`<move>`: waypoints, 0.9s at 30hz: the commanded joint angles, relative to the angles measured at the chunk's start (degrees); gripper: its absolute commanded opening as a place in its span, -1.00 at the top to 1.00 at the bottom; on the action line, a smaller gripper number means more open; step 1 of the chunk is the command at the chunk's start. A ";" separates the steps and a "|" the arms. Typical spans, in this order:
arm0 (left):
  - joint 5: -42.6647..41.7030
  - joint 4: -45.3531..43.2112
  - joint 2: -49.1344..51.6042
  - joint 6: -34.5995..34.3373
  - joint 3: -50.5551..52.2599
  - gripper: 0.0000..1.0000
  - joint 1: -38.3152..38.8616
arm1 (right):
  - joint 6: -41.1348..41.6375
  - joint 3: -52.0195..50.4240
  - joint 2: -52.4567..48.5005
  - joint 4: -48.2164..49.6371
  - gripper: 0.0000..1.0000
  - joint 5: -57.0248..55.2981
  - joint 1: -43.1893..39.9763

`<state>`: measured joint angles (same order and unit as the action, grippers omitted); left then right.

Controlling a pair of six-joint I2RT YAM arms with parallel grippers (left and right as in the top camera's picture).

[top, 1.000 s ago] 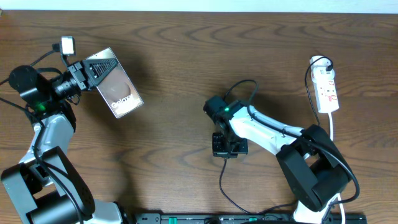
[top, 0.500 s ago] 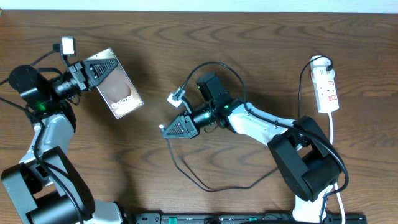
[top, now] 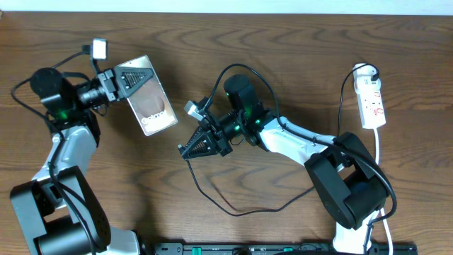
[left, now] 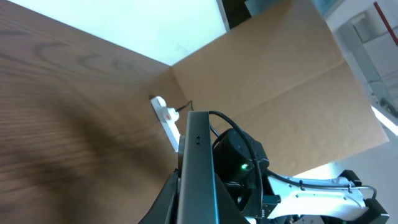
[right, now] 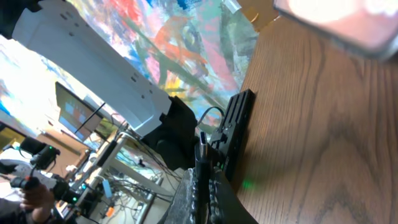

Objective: Plug charger to phone and switch on socket
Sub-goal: 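Bring the left-held phone and right-held plug toward each other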

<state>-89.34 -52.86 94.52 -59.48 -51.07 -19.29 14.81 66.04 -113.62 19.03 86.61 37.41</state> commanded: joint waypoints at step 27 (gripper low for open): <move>-0.68 0.31 -0.22 -0.11 -0.02 0.85 3.63 | 0.37 0.31 0.46 1.11 0.98 -9.60 -0.20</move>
<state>-89.32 -52.29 94.52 -59.94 -51.07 -15.73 14.94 66.04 -113.62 19.68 77.45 37.41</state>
